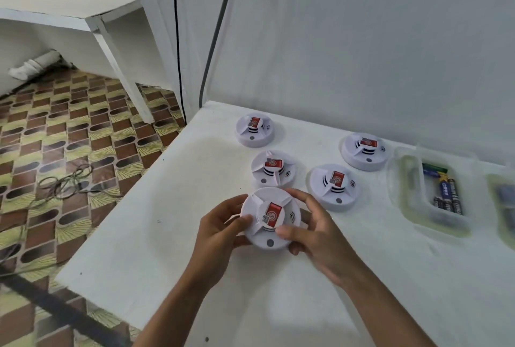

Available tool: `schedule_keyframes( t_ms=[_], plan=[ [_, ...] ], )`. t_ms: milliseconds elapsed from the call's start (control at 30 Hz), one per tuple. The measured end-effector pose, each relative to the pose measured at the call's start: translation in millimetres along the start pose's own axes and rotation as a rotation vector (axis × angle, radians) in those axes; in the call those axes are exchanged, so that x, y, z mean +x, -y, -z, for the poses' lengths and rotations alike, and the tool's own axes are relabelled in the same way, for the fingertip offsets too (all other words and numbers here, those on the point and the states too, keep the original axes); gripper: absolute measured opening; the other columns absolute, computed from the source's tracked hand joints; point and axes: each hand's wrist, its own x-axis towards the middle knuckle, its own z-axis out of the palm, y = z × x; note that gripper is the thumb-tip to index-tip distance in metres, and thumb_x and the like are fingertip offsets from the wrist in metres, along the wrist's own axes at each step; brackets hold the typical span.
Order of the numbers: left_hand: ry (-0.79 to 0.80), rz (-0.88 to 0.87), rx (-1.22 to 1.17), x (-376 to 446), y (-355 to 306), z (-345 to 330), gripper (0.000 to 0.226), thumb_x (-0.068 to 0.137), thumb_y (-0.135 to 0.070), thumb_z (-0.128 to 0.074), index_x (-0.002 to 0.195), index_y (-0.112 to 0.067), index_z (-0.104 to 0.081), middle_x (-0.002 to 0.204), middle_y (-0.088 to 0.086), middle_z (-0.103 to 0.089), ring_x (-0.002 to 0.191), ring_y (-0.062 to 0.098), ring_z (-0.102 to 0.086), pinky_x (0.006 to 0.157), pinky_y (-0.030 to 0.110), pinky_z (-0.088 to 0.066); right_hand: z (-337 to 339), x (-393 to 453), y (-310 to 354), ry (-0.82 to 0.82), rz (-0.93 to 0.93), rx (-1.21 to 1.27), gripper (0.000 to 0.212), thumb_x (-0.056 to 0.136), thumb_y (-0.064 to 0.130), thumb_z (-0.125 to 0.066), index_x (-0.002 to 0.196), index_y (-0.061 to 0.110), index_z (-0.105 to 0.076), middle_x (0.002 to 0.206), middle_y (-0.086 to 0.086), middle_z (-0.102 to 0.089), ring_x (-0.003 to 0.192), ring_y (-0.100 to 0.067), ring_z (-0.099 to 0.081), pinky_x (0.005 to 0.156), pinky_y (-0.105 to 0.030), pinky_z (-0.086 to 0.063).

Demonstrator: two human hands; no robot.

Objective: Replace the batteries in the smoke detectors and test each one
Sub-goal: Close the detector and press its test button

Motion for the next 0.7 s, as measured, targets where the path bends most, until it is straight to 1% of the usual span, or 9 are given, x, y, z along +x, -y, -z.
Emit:
schedule_keyframes(
  t_ms=[67, 133, 233, 333, 400, 500, 700],
  plan=[
    [-0.024, 0.012, -0.048, -4.5, 9.0, 0.8, 0.049, 0.072, -0.018, -0.074, 0.118, -0.006, -0.063, 0.111, 0.020, -0.068, 0.102, 0.041, -0.064, 0.080, 0.054, -0.056, -3.9, -6.1, -12.1, -0.047, 0.029, -0.023, 0.082, 0.058, 0.019, -0.081, 0.131, 0.035, -0.048, 0.108, -0.003, -0.071, 0.088, -0.021, -0.064, 0.059, -0.032, -0.048],
    [-0.022, -0.005, -0.065, -6.5, 13.0, 1.7, 0.053, 0.070, -0.022, -0.075, 0.119, -0.006, -0.062, 0.112, 0.021, -0.067, 0.104, 0.041, -0.063, 0.083, 0.053, -0.055, -5.9, -10.8, -18.6, -0.061, 0.060, -0.030, 0.083, 0.059, 0.016, -0.082, 0.132, 0.034, -0.048, 0.111, -0.003, -0.069, 0.092, -0.026, -0.066, 0.062, -0.034, -0.051],
    [-0.004, -0.041, -0.024, -8.3, 14.3, 2.9, 0.050, 0.074, -0.023, -0.073, 0.120, -0.007, -0.063, 0.115, 0.020, -0.067, 0.105, 0.039, -0.064, 0.087, 0.053, -0.054, -6.3, -14.1, -21.0, -0.066, 0.086, -0.058, 0.082, 0.063, 0.008, -0.080, 0.133, 0.033, -0.047, 0.113, -0.003, -0.068, 0.094, -0.028, -0.067, 0.064, -0.038, -0.054],
    [-0.010, -0.071, 0.043, -11.8, 15.3, 2.8, 0.044, 0.079, -0.021, -0.071, 0.121, -0.010, -0.063, 0.114, 0.013, -0.069, 0.104, 0.033, -0.066, 0.088, 0.051, -0.055, -6.5, -15.3, -23.1, -0.083, 0.094, -0.077, 0.080, 0.068, -0.003, -0.079, 0.133, 0.033, -0.047, 0.114, -0.002, -0.068, 0.096, -0.026, -0.069, 0.068, -0.042, -0.058],
    [-0.028, -0.081, 0.051, -14.8, 15.8, 1.6, 0.041, 0.081, -0.015, -0.068, 0.122, -0.010, -0.063, 0.114, 0.010, -0.070, 0.104, 0.031, -0.067, 0.087, 0.048, -0.056, -6.4, -16.3, -25.0, -0.097, 0.096, -0.086, 0.080, 0.067, -0.001, -0.079, 0.132, 0.034, -0.047, 0.114, -0.003, -0.068, 0.094, -0.025, -0.069, 0.067, -0.039, -0.057],
    [-0.041, -0.101, 0.062, -16.0, 15.7, 0.5, 0.040, 0.082, -0.013, -0.066, 0.122, -0.010, -0.063, 0.113, 0.009, -0.071, 0.104, 0.030, -0.068, 0.087, 0.044, -0.056, -6.5, -16.1, -26.1, -0.115, 0.101, -0.120, 0.081, 0.066, 0.006, -0.079, 0.132, 0.038, -0.047, 0.115, -0.001, -0.067, 0.097, -0.022, -0.068, 0.067, -0.035, -0.057],
    [-0.054, -0.118, 0.100, -18.1, 16.1, -0.4, 0.038, 0.082, -0.013, -0.066, 0.120, -0.011, -0.064, 0.111, 0.004, -0.072, 0.101, 0.025, -0.069, 0.085, 0.037, -0.057, -7.7, -15.6, -26.1, -0.112, 0.113, -0.137, 0.078, 0.071, -0.007, -0.075, 0.129, 0.038, -0.047, 0.115, 0.000, -0.066, 0.094, -0.017, -0.068, 0.063, -0.028, -0.054]
  ],
)
